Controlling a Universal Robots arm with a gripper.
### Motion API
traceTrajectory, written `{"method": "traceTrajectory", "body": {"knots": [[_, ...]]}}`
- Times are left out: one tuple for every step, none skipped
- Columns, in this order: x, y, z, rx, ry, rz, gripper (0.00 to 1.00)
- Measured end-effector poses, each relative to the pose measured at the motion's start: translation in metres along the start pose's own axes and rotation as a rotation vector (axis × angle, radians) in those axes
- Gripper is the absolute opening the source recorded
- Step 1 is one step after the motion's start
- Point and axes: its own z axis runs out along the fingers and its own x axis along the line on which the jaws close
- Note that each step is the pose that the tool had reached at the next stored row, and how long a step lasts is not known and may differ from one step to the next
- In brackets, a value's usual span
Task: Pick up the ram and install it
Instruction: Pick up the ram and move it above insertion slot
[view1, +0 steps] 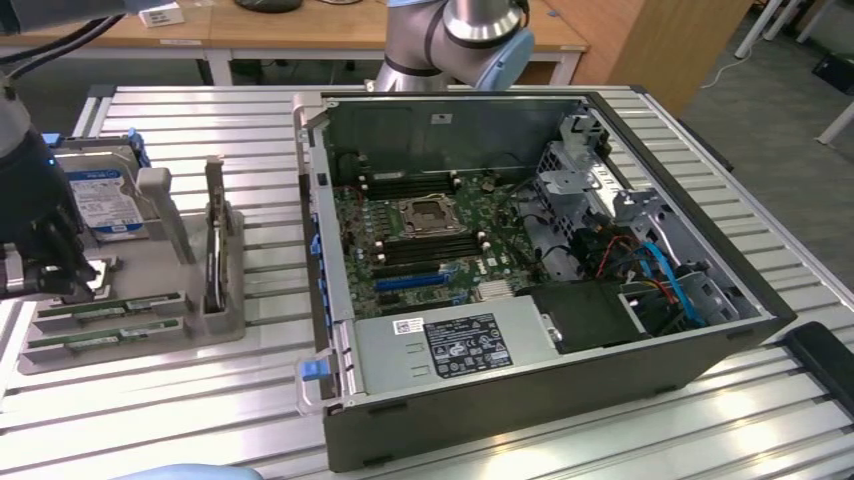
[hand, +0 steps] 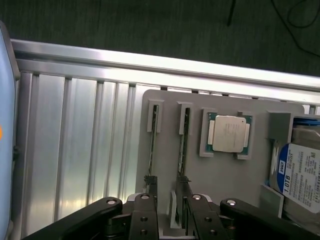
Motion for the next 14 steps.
{"method": "traceTrajectory", "body": {"knots": [[0.000, -0.0001, 0.0019, 0.0000, 0.0000, -0.001, 0.29], [0.001, -0.0001, 0.0037, -0.0001, 0.0001, -0.003, 0.29], [0.001, -0.0001, 0.0054, -0.0002, 0.0001, -0.004, 0.29], [0.001, -0.0001, 0.0072, -0.0002, 0.0001, -0.005, 0.29], [0.002, -0.0001, 0.0090, -0.0002, 0.0001, -0.007, 0.29], [0.002, -0.0001, 0.0108, -0.0002, 0.0002, -0.008, 0.29], [0.003, -0.0001, 0.0126, -0.0003, 0.0002, -0.010, 0.29], [0.003, -0.0001, 0.0145, -0.0003, 0.0002, -0.012, 0.29], [0.004, -0.0001, 0.0164, -0.0003, 0.0002, -0.013, 0.29], [0.004, 0.0000, 0.0182, -0.0004, 0.0002, -0.015, 0.29], [0.005, 0.0000, 0.0199, -0.0004, 0.0003, -0.016, 0.29], [0.005, 0.0000, 0.0217, -0.0005, 0.0003, -0.018, 0.29], [0.006, 0.0000, 0.0235, -0.0005, 0.0004, -0.019, 0.29], [0.007, 0.0001, 0.0252, -0.0007, 0.0004, -0.020, 0.29]]}}
